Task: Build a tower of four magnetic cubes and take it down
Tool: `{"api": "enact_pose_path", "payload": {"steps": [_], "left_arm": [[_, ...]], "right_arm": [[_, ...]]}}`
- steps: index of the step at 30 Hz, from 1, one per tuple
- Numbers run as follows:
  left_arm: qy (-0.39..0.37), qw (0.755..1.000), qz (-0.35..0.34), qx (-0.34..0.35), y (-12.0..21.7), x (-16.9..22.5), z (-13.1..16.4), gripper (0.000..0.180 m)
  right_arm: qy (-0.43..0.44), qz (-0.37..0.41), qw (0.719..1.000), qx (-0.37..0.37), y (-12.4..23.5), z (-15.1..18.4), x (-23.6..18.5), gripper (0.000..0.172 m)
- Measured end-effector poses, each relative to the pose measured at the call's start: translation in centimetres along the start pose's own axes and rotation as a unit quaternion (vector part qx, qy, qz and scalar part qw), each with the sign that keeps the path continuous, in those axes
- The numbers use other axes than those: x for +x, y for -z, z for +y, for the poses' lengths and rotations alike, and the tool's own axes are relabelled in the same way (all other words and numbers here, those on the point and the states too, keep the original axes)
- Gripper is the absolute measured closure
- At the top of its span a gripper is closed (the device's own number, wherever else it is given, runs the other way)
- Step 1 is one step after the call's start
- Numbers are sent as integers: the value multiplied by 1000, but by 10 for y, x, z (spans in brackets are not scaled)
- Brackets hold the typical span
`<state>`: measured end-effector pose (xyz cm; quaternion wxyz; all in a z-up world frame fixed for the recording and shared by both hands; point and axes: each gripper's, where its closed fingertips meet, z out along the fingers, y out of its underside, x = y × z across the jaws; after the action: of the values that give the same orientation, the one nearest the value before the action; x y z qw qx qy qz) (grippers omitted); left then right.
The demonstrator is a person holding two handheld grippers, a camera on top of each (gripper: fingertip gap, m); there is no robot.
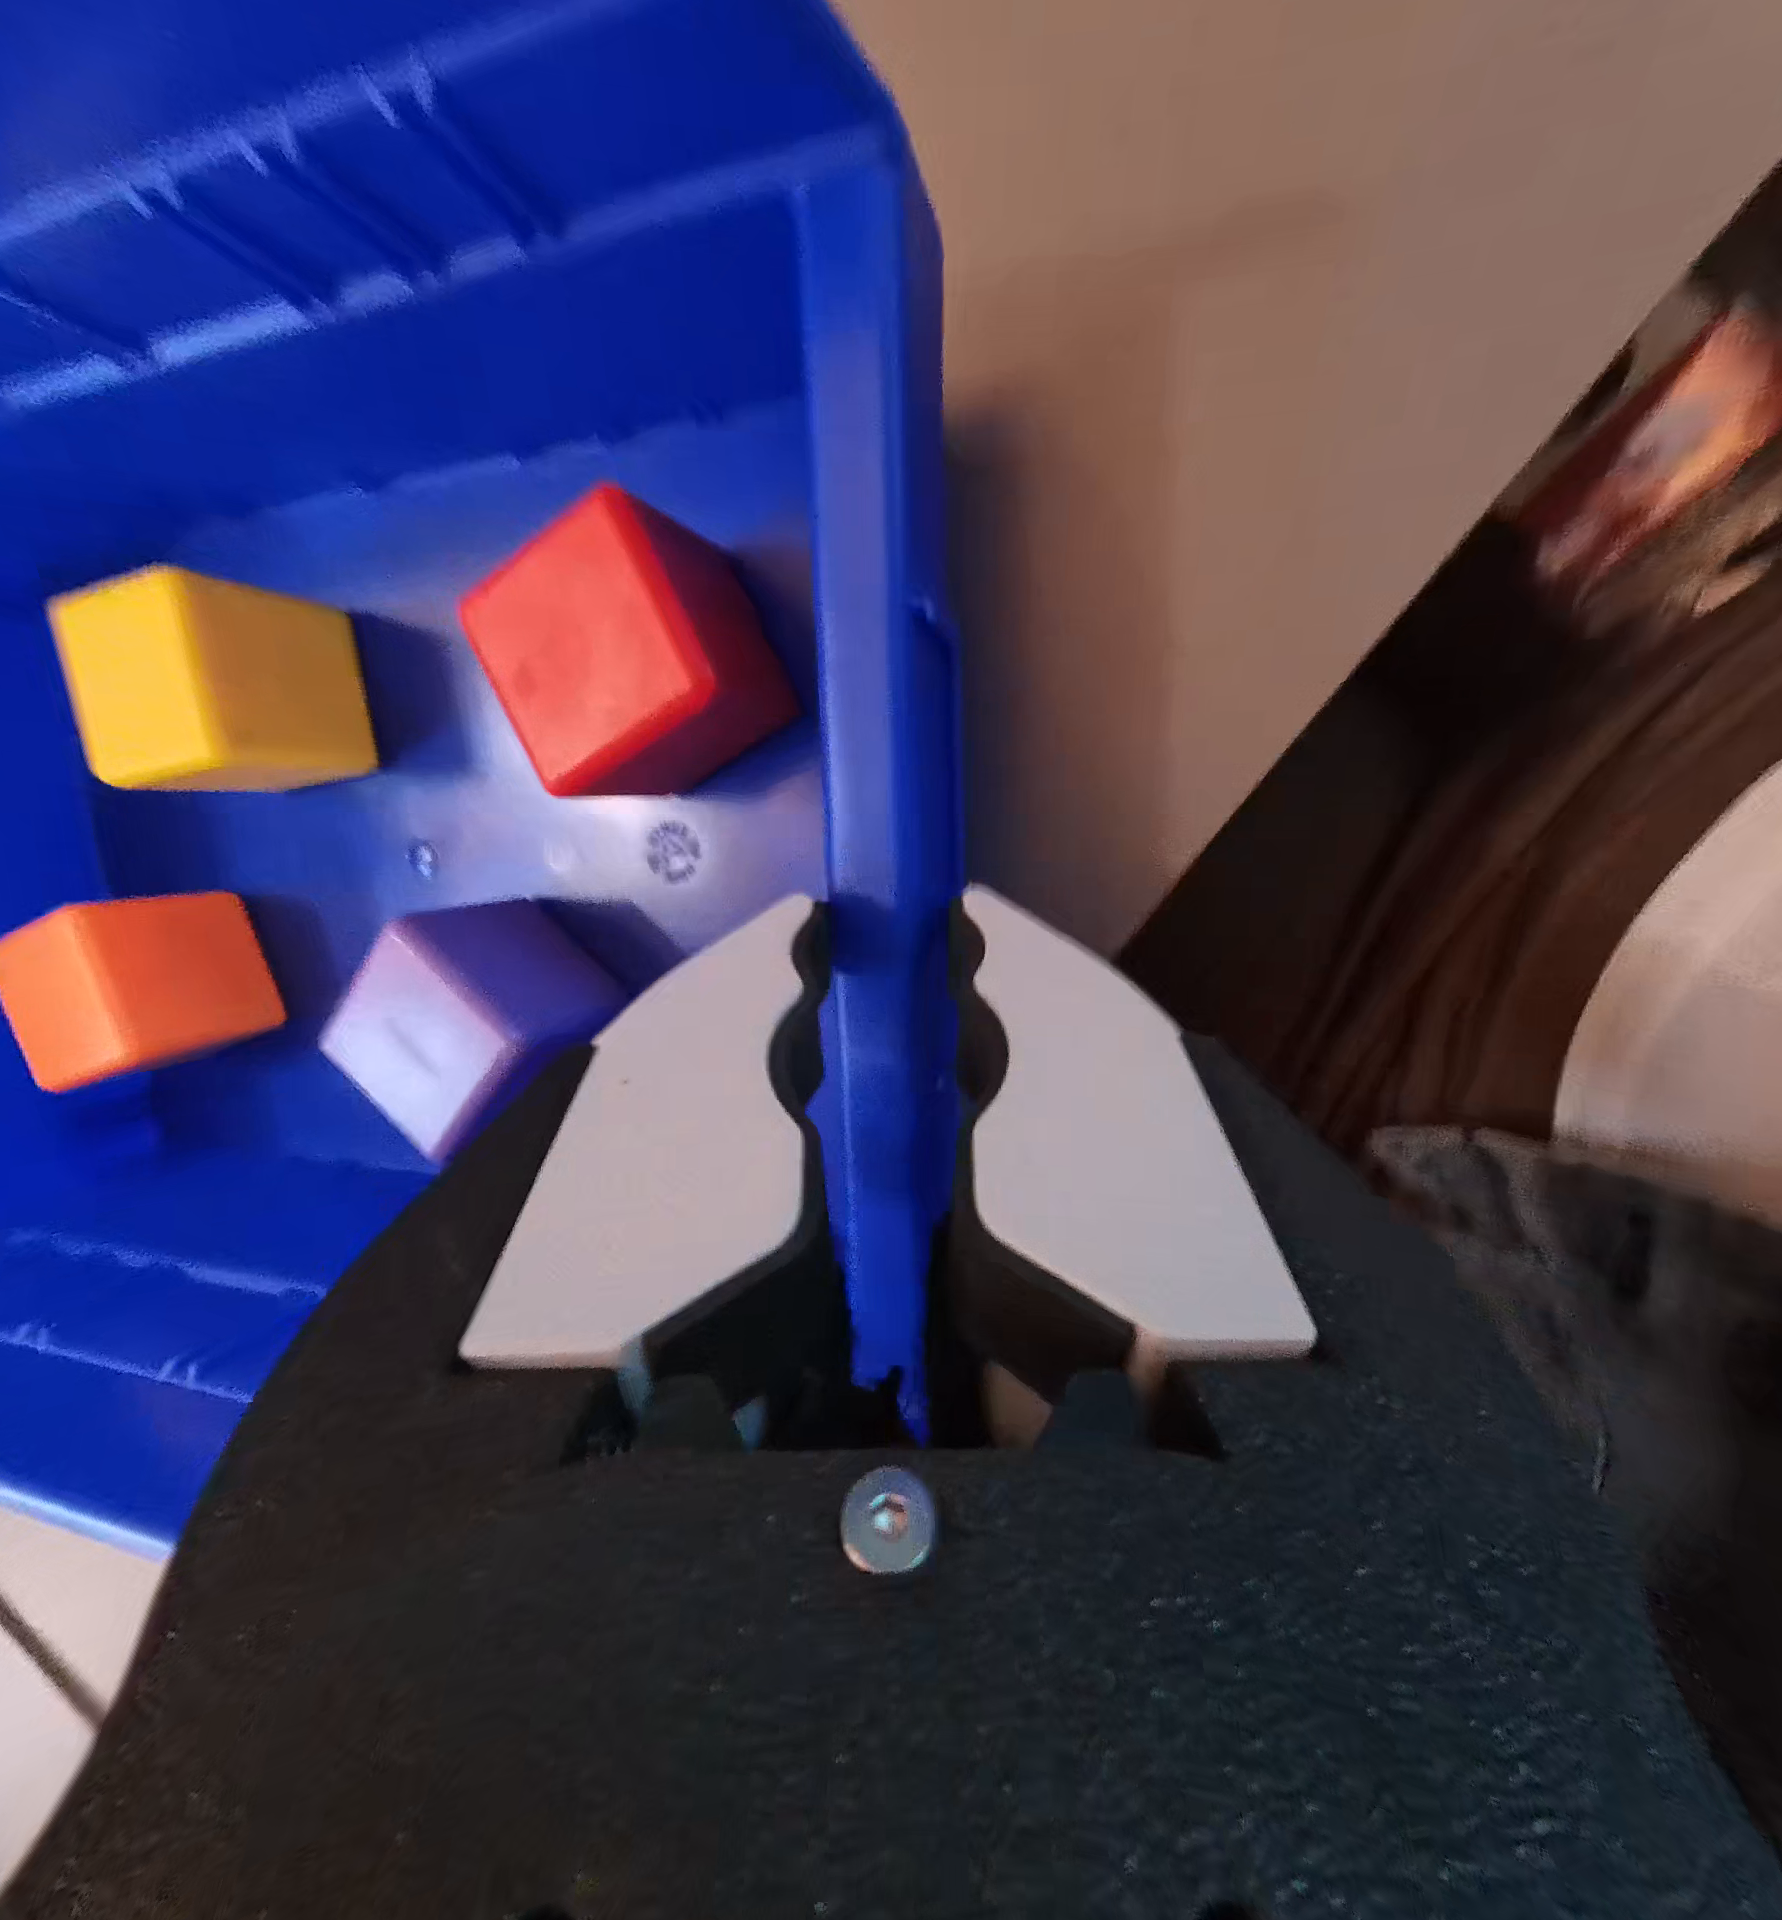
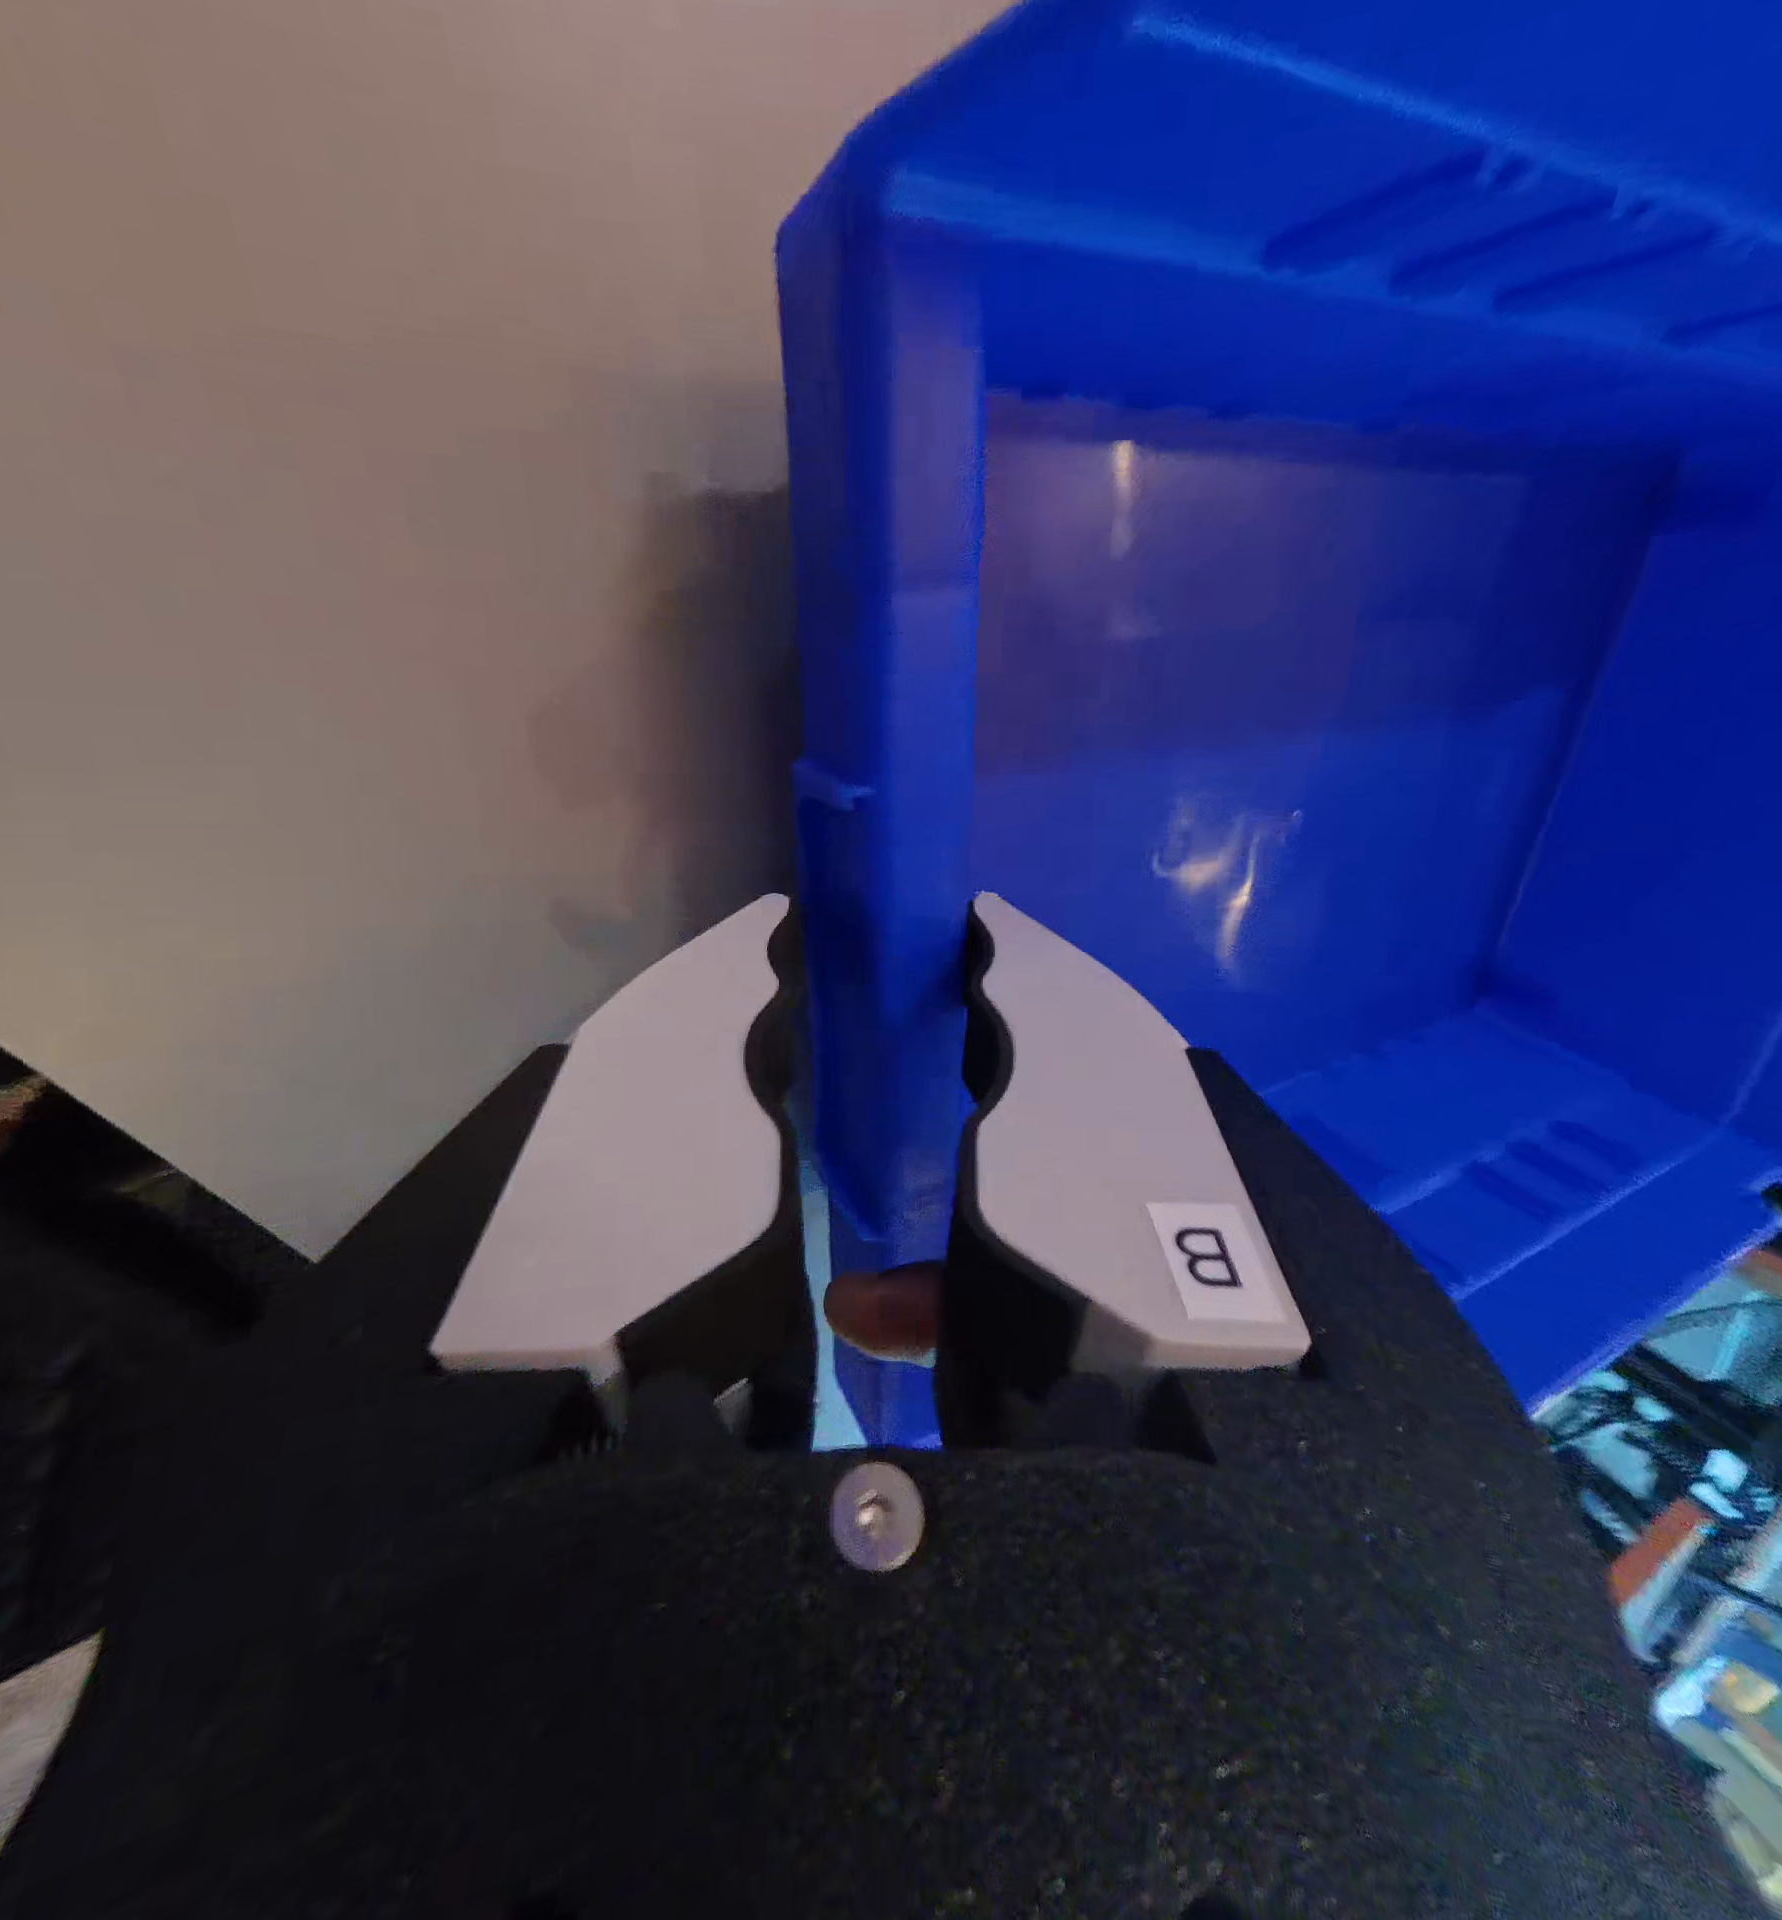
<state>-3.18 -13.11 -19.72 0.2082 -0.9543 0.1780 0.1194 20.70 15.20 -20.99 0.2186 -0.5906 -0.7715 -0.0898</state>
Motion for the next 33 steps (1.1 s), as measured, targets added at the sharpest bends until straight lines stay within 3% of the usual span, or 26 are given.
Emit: {"api": "enact_pose_path", "payload": {"steps": [8,18,27,33], "left_arm": [[-72,995,69,11,11,-26,51,158],[-93,991,97,26,19,-84,116,158],[-51,995,90,15,21,-85,123,157],[-32,994,99,11,22,-84,124,157]], "right_arm": [[81,18,997,2,6,16,-7,142],[63,27,997,-35,16,70,-14,141],[159,64,985,-16,8,87,6,141],[168,67,983,-12,4,88,15,142]]}}
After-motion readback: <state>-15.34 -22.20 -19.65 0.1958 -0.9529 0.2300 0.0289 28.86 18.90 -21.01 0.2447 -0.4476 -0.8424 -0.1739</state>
